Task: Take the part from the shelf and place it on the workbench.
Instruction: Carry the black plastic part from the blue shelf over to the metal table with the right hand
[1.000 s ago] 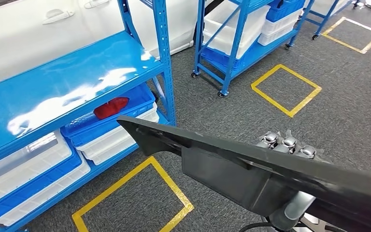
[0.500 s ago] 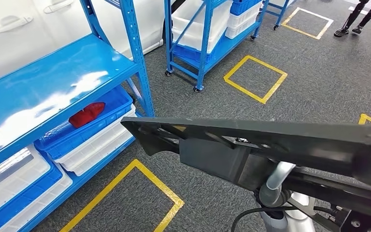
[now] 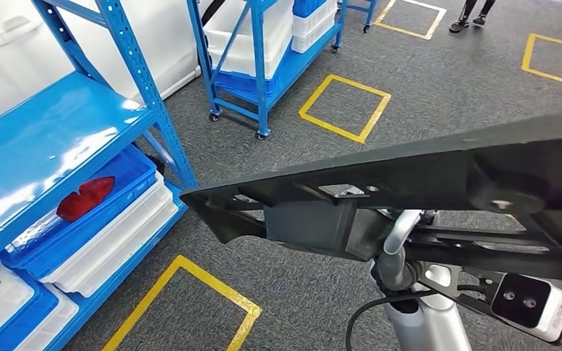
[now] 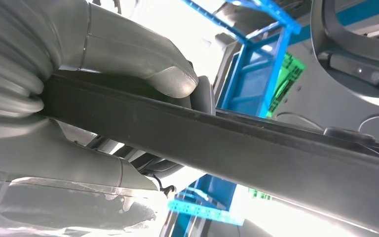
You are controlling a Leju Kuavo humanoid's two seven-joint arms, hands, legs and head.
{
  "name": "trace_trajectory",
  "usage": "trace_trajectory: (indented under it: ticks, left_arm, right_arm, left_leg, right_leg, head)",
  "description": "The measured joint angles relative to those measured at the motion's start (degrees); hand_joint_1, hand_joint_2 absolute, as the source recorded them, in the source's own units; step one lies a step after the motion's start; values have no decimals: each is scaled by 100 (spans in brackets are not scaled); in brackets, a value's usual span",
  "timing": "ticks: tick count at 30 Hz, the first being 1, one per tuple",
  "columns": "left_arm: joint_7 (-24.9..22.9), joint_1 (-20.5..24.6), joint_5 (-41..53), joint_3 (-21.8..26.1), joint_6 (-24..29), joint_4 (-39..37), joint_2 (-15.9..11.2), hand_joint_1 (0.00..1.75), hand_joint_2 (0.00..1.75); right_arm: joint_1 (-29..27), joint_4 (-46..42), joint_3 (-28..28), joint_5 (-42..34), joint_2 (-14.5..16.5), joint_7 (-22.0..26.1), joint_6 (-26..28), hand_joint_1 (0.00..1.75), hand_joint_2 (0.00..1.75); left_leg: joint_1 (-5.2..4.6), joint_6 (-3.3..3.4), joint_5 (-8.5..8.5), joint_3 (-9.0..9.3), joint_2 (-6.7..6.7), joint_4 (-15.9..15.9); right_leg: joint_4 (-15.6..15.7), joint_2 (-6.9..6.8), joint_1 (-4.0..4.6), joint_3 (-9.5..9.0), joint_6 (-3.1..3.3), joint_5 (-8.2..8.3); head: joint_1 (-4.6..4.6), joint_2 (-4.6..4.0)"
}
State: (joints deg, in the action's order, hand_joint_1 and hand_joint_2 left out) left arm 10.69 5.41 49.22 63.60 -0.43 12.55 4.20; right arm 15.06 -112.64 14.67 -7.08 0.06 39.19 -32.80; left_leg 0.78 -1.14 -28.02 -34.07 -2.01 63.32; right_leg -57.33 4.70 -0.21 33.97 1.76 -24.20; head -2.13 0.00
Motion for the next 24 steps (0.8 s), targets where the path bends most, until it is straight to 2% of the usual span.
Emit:
trace_trajectory:
  ticks: [1, 2, 3, 5, 6, 7, 9, 10, 11, 12, 13, 14, 16, 17, 18, 20, 21, 23, 24]
  left_arm:
    - [-9, -1, -3, 14, 1, 0, 1, 0, 175]
    - [-21, -3, -4, 29, 2, 0, 2, 0, 175]
    - [-32, -5, -4, 44, 5, 0, 3, 0, 175]
    - [-39, 1, -14, 67, 16, -1, 10, 0, 175]
    - [-32, 8, -29, 74, 24, 0, 14, 0, 175]
    - [-21, 13, -47, 82, 32, 1, 17, 0, 175]
    - [0, 7, -85, 101, 45, 2, 19, 0, 175]
    - [5, 0, -96, 110, 50, 2, 18, 0, 175]
    - [7, -5, -101, 117, 53, 2, 17, 0, 175]
    - [7, -6, -93, 120, 57, 2, 16, 0, 175]
    - [7, -4, -77, 121, 61, 2, 16, 0, 175]
    - [4, 0, -43, 120, 71, 2, 18, 0, 175]
    - [-6, 7, 51, 116, 97, 2, 22, 0, 175]
    - [-13, 7, 111, 110, 113, 2, 23, 0, 175]
    - [-18, 5, 169, 99, 126, 2, 23, 0, 175]
    - [-24, 8, 293, 63, 141, 2, 21, 0, 175]
    - [-25, 18, 352, 38, 137, 2, 17, 0, 175]
    - [-39, 48, 450, -24, 112, 2, 7, 0, 175]
    - [-57, 62, 490, -55, 93, 2, 3, 0, 175]
  right_arm:
    - [11, 27, -7, 1, 15, 0, -3, 175, 175]
    - [18, 51, -11, 4, 29, 0, -3, 175, 175]
    - [22, 73, -14, 9, 42, 0, -1, 175, 175]
    - [32, 113, -16, 19, 63, 0, 10, 175, 175]
    - [44, 129, -16, 22, 70, 0, 21, 175, 175]
    - [64, 150, -16, 28, 79, 0, 37, 175, 175]
    - [98, 199, -16, 38, 98, 0, 85, 175, 175]
    - [103, 226, -16, 45, 108, 0, 112, 175, 175]
    - [97, 248, -16, 51, 115, 0, 142, 175, 175]
    - [84, 261, -16, 62, 118, 0, 173, 175, 175]
    - [66, 264, -18, 73, 119, 0, 206, 175, 175]
    - [38, 250, -28, 85, 119, 1, 241, 175, 175]
    - [-47, 173, -78, 103, 117, 2, 293, 175, 175]
    - [-105, 113, -124, 117, 117, 2, 307, 175, 175]
    - [-178, 43, -183, 140, 116, 2, 315, 175, 175]
    - [-363, -136, -342, 218, 115, 3, 346, 175, 175]
    - [-467, -246, -428, 257, 113, 3, 375, 175, 175]
    - [-642, -457, -575, 302, 109, 3, 442, 175, 175]
    - [-734, -557, -638, 313, 105, 2, 471, 175, 175]
  left_leg:
    - [9, 17, 136, 139, -138, -346]
    - [11, 33, 195, 217, -245, -546]
    - [9, 49, 193, 235, -296, -609]
    - [8, 99, 224, 247, -178, -650]
    - [16, 137, 243, 260, -109, -678]
    - [24, 174, 258, 274, -29, -706]
    - [9, 223, 261, 286, 131, -728]
    - [-2, 232, 254, 283, 215, -725]
    - [-11, 234, 247, 282, 295, -721]
    - [-17, 230, 239, 282, 371, -716]
    - [-19, 222, 227, 286, 440, -707]
    - [-19, 211, 210, 293, 502, -696]
    - [-34, 169, 169, 311, 594, -664]
    - [-40, 138, 153, 318, 629, -654]
    - [-48, 102, 141, 327, 664, -650]
    - [-44, 31, 117, 349, 744, -660]
    - [-37, 0, 78, 355, 724, -635]
    - [-14, -42, -164, 239, 535, -308]
    - [-5, -53, -361, 90, 399, 49]
  right_leg:
    - [-15, 64, -1, 14, -23, 1]
    - [-24, 125, -8, 38, -54, 9]
    - [-28, 186, -20, 67, -93, 23]
    - [-28, 277, -36, 106, -172, 45]
    - [-84, 191, -28, 139, -199, 6]
    - [-245, 41, -18, 218, -220, -94]
    - [-903, -313, -22, 538, -255, -442]
    - [-1299, -389, -40, 734, -276, -611]
    - [-1586, -421, -57, 877, -294, -700]
    - [-1687, -437, -70, 923, -307, -691]
    - [-1540, -457, -76, 838, -311, -575]
    - [-1176, -504, -76, 635, -306, -389]
    - [-367, -722, -47, 198, -256, -131]
    - [-135, -798, -23, 76, -221, -85]
    - [-56, -834, 3, 42, -187, -97]
    - [-47, -728, 17, 45, -126, -83]
    - [-19, -678, 6, 30, -96, -71]
    - [36, -573, -27, -3, -30, -43]
    - [44, -518, -25, -9, -12, -38]
  head:
    - [0, 0]
    - [0, 0]
    - [0, 0]
    - [0, 0]
    - [0, 0]
    - [1, 0]
    - [2, 0]
    - [1, 0]
    - [1, 0]
    - [1, 0]
    - [1, 0]
    - [1, 0]
    - [1, 0]
    - [0, 0]
    - [0, 0]
    - [0, 0]
    - [0, 0]
    - [0, 0]
    - [0, 0]
